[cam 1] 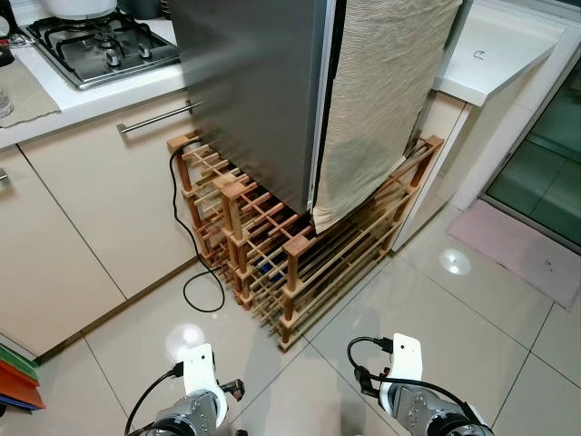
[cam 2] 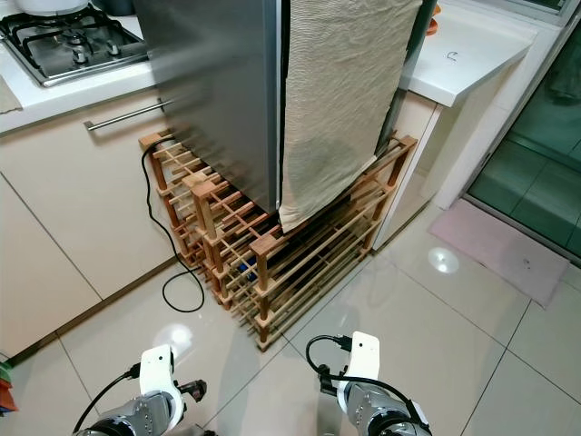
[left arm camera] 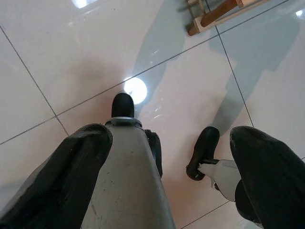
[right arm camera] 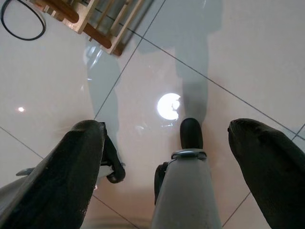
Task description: Restocking fridge
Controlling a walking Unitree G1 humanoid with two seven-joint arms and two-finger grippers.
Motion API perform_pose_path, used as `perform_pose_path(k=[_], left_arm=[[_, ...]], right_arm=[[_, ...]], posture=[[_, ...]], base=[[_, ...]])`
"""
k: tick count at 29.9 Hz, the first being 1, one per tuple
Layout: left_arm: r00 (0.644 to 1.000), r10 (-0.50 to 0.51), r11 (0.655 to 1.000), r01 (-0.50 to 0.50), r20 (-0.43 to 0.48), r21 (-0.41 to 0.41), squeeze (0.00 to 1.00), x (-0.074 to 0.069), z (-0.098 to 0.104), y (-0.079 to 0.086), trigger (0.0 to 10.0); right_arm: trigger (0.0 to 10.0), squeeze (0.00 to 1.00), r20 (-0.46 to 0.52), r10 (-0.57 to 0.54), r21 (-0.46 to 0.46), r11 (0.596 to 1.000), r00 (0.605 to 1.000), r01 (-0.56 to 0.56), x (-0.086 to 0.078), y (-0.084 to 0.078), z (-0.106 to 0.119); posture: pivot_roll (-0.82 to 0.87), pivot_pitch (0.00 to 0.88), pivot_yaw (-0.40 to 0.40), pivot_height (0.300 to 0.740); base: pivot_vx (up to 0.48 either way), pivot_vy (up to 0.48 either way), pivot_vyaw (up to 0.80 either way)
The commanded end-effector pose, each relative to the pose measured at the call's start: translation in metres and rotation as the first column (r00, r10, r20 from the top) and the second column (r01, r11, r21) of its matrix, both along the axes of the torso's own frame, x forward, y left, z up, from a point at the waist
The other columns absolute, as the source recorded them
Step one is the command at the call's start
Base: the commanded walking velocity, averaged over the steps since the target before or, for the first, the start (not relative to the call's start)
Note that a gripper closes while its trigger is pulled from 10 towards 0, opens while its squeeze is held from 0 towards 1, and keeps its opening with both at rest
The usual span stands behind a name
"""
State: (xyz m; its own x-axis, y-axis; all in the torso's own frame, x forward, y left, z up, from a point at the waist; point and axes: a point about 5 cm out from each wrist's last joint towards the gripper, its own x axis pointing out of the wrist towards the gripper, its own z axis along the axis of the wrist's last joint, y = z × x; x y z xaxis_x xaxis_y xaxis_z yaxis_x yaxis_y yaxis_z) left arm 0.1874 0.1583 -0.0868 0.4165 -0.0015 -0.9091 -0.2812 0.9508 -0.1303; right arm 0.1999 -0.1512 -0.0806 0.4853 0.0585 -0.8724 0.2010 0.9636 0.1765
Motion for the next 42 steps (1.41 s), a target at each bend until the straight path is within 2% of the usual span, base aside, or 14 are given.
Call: perform_pose_path(k=[1, 42], left_arm=[[1.0, -0.01, 1.0, 0.01, 0.019, 0.001, 0.0, 0.0042, 0.002, -0.0016, 10.0], [0.999, -0.049, 0.999, 0.049, 0.022, 0.021, 0.0, 0.0051, 0.0025, -0.0007, 10.0]], right_arm=[[10.0, 0.0, 0.016, 0.01, -0.018, 1.0, 1.0, -0.009, 0.0045, -0.0042, 0.0026], [10.0, 0.0, 0.017, 0.045, -0.029, 0.999, 0.999, -0.044, 0.0052, -0.0046, 0.003]], posture=[[-0.03, 0.0, -0.032, 0.73], [-0.04, 0.0, -0.036, 0.73]], base=[[0.0, 0.0, 0.0], [0.0, 0.0, 0.0]])
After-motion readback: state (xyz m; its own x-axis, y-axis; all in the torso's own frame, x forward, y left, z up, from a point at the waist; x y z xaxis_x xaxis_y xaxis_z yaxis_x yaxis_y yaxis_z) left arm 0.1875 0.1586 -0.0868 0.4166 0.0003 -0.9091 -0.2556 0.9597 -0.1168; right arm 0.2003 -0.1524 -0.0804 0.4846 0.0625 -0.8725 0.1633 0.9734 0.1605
